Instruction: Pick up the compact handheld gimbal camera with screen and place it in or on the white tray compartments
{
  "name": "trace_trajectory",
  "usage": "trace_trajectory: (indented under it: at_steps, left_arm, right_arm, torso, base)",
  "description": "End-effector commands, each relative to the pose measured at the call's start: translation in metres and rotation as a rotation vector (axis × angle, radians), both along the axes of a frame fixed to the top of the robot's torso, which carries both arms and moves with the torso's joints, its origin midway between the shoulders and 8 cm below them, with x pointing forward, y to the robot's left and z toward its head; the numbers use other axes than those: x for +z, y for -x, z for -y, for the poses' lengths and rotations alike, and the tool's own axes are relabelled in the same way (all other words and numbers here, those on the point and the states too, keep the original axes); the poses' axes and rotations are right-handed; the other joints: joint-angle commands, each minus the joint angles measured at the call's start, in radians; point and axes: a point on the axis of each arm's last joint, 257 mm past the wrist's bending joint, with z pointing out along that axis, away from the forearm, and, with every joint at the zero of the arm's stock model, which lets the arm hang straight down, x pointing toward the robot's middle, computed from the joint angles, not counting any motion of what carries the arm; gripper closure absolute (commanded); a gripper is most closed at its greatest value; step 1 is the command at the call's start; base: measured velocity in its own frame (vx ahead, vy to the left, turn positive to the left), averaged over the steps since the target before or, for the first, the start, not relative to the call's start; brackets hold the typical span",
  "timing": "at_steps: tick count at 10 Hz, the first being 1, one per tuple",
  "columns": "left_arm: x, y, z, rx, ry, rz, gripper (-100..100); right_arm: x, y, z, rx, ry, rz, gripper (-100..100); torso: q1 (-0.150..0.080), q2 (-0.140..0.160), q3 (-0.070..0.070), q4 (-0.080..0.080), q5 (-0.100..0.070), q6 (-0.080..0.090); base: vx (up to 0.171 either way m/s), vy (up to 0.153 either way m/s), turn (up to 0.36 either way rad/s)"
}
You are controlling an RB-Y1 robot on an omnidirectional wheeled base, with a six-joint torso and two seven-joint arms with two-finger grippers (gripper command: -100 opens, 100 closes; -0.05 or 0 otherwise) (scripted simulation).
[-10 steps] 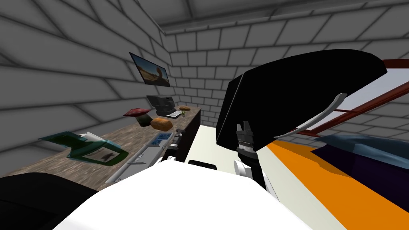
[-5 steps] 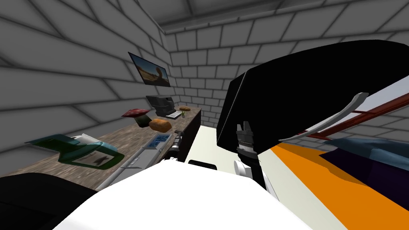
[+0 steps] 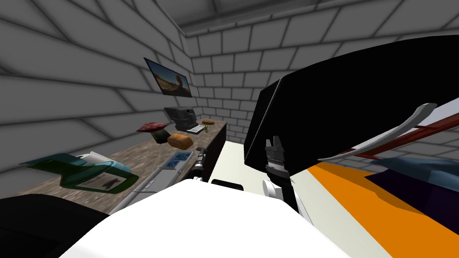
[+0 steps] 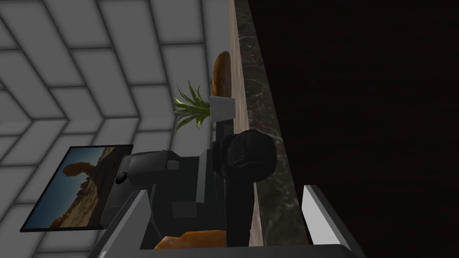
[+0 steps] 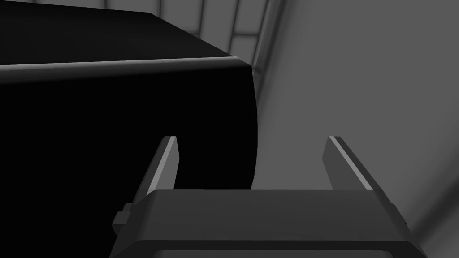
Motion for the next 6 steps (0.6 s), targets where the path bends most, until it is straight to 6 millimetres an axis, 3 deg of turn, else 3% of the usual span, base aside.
trace_trajectory:
  at_steps: [1,2,6]
  left_arm:
    - [0.0,0.0,0.0,0.0,0.0,0.0,0]
    - [-0.003,-0.016,0.011,-0.036,0.008,0.004,-100]
    - [-0.004,-0.046,0.033,-0.107,0.018,0.012,-100]
  right_arm:
    - [0.0,0.0,0.0,0.0,0.0,0.0,0]
    - [0.0,0.0,0.0,0.0,0.0,0.0,0]
    - [0.0,0.0,0.0,0.0,0.0,0.0,0]
  torso:
    - [0.0,0.0,0.0,0.0,0.0,0.0]
    - [-0.001,0.001,0.001,0.0,0.0,0.0]
    - [-0.004,0.002,0.001,0.0,-0.001,0.0]
  base:
    - [0.0,0.0,0.0]
    - [-0.006,-0.012,0.277]
    - [-0.014,-0.033,0.18]
